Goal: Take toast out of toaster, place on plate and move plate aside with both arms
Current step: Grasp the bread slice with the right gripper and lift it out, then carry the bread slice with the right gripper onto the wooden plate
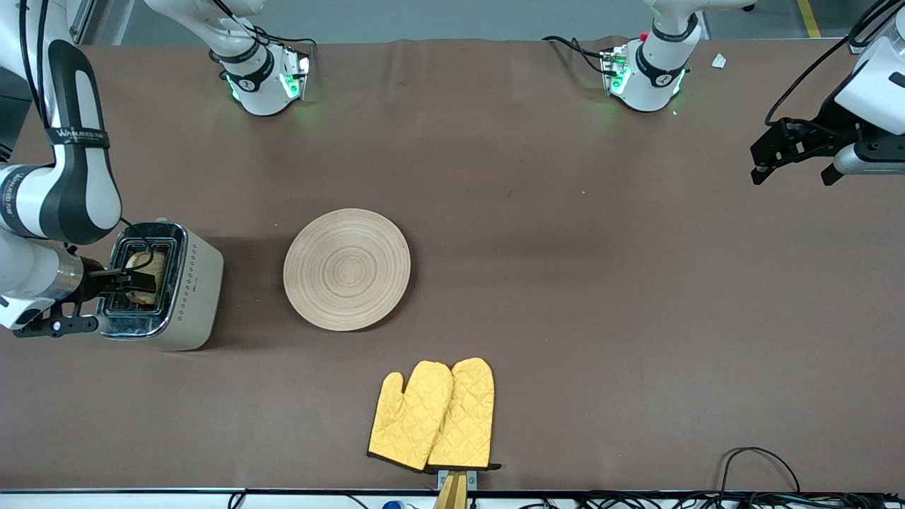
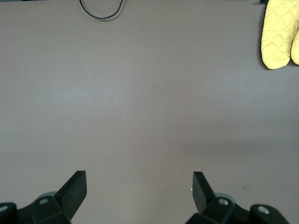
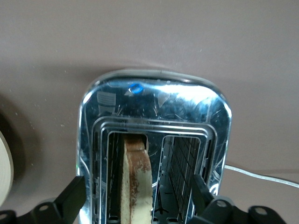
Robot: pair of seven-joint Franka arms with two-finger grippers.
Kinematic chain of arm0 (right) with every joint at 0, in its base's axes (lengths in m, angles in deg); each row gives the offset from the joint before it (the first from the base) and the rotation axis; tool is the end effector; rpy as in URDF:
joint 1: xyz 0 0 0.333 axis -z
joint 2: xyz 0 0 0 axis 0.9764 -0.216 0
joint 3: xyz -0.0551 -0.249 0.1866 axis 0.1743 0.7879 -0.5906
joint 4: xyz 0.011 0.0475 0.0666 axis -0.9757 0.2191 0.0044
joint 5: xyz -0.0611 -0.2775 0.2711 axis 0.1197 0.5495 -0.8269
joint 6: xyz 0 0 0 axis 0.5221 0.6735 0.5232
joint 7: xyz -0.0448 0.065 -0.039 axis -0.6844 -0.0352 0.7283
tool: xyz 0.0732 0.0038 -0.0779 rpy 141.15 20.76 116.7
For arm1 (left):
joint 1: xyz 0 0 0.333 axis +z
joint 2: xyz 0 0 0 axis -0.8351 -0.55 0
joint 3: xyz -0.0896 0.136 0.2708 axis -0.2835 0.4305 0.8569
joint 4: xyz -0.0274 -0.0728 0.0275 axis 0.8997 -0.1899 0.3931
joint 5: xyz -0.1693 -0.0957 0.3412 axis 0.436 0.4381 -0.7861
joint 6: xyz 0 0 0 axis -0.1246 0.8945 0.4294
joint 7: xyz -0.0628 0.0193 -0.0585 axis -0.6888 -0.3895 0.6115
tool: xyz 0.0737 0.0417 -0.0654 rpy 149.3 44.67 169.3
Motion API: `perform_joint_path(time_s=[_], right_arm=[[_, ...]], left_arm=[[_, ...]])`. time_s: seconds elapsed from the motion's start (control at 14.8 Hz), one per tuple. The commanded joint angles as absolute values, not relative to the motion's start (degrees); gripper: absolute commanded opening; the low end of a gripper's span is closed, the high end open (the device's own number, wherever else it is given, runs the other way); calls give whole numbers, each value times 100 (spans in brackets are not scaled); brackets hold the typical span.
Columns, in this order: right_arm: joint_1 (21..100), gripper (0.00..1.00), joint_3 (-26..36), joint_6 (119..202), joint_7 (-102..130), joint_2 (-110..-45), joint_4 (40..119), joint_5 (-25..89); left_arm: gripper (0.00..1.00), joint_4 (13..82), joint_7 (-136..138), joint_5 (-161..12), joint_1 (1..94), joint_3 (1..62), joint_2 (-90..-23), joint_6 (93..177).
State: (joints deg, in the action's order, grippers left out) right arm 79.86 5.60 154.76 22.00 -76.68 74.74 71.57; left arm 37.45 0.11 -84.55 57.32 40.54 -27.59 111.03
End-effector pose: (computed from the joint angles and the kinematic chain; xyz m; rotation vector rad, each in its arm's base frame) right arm 0.6447 -0.0898 0.3735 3.0721 0.1620 -0.2251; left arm 0.5356 -0.0809 0.6625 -3.1217 0.0768 -0.1833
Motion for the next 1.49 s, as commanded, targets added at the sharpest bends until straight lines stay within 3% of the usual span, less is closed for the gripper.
perform_joint_path(time_s=[0.0, 0.07, 0.47, 0.95, 1.22, 1.42], right_arm=[[8174, 28, 487, 15569, 2542, -7524, 7763, 7174], [8157, 0, 487, 15569, 2526, -7524, 7754, 7148], [8149, 0, 478, 15508, 2552, -7524, 7448, 7148], [7868, 0, 434, 13453, 2526, -7480, 5550, 6990], [7499, 0, 452, 13556, 1289, -7568, 5880, 5464], [6692, 1, 443, 14520, 1181, -7612, 6916, 5197]], left_arm=[[100, 3591, -36, -8561, 5760, 4020, -2822, 10983], [100, 3591, -36, -8561, 5760, 4020, -2822, 10983], [100, 3591, -54, -8561, 5760, 4020, -2822, 10983], [100, 3591, -54, -8561, 5760, 4020, -2822, 10983], [100, 3591, -54, -8561, 5760, 4020, -2822, 10983], [100, 3600, -54, -8561, 5760, 4020, -2822, 10983]])
